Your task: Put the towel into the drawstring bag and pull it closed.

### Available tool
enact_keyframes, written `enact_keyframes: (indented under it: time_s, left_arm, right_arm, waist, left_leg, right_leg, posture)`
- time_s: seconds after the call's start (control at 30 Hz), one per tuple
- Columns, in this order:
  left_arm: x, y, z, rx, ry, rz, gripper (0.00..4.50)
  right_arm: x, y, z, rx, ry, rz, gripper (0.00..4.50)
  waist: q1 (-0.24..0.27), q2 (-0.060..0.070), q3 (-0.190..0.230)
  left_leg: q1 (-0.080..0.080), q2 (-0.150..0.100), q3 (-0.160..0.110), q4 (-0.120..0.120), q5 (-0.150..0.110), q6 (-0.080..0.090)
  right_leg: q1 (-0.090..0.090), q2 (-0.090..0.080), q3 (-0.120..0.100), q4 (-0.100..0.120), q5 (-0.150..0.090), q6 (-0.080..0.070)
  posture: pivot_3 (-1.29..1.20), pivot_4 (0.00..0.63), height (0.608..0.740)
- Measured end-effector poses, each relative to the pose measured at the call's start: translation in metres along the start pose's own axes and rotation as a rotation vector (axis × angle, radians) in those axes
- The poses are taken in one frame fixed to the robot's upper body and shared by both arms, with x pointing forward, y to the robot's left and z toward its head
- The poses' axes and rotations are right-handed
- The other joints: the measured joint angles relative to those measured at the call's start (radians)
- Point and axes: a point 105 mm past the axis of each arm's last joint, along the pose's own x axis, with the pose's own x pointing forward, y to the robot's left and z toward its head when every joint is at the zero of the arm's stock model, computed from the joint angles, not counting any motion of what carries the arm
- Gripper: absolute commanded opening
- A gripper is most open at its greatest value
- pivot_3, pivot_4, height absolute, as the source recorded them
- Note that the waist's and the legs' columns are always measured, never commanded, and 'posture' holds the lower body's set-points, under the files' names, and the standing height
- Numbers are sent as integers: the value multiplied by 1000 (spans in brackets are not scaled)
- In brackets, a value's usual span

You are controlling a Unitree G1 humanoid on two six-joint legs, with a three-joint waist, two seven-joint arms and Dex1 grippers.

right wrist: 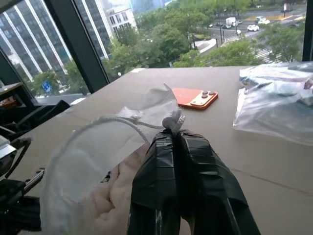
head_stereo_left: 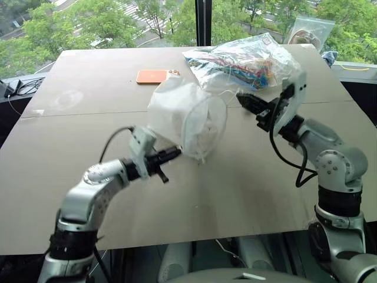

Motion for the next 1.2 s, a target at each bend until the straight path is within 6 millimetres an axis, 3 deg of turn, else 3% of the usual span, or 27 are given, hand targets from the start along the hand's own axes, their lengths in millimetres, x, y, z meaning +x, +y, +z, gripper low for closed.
enact_keyframes:
  time_s: [0.1,0.13,0.2,0.27,0.47,0.63,0.77,0.87,0.97,1.1,1.2]
  left_arm:
    - [-3,45,69,140,-166,166,49]
    - [-9,66,100,192,-233,255,49]
    - [-24,86,148,289,-352,365,49]
    - [-29,91,162,329,-385,394,49]
    - [-27,113,139,298,-322,450,49]
    - [-29,116,126,286,-295,478,49]
    - [-45,133,102,296,-233,587,49]
    - [-48,140,96,303,-219,630,49]
    - [-57,152,88,291,-206,714,49]
    - [-87,177,66,215,-161,887,49]
    - [-93,182,62,206,-154,929,49]
  right_arm:
    - [9,11,55,-1,-161,86,0]
    - [12,23,82,-21,-227,149,0]
    - [10,44,123,-90,-318,242,0]
    - [7,47,133,-113,-338,257,0]
    - [3,15,119,-73,-270,153,0]
    - [-14,-2,117,-133,-236,29,0]
    - [-41,-46,99,-249,-116,-263,0]
    - [-46,-62,92,-286,-82,-367,0]
    - [-55,-76,101,-325,-125,-475,0]
    - [-88,-106,124,-350,-232,-697,0]
    - [-100,-118,131,-345,-271,-788,0]
  waist:
    - [-3,1,3]
    - [-6,1,4]
    - [-10,1,3]
    - [-9,1,1]
    - [-8,1,1]
    - [-6,2,2]
    - [-6,1,1]
    - [-7,1,1]
    - [-7,1,1]
    - [-5,1,1]
    - [-5,1,1]
  left_leg:
    - [0,0,0,1,0,0]
    - [-1,0,0,1,0,0]
    - [2,0,1,-1,0,0]
    - [2,0,1,-3,0,0]
    - [-18,-1,3,0,0,1]
    - [-18,-1,3,-1,-1,1]
    - [-17,-1,4,0,-1,1]
    - [-16,-1,4,2,-1,1]
    - [-15,-1,4,4,-1,1]
    - [-16,-1,4,6,-1,1]
    - [-16,-1,4,7,-1,1]
  right_leg:
    - [1,0,0,0,0,0]
    - [-1,1,0,1,0,0]
    - [1,1,1,1,0,-1]
    - [2,0,0,-3,0,0]
    - [-16,-3,0,1,-1,1]
    - [-16,-4,-1,0,-1,1]
    - [-16,-4,0,2,-1,1]
    - [-16,-3,0,5,-1,1]
    - [-16,-3,0,8,-1,1]
    - [-16,-3,1,9,-1,1]
    - [-16,-3,1,11,-1,1]
  posture:
    - [0,150,740]
    - [0,150,740]
    - [0,150,740]
    - [0,150,740]
    - [0,150,740]
    - [0,150,740]
    - [0,150,740]
    - [0,150,740]
    - [0,150,740]
    - [0,150,740]
    - [0,150,740]
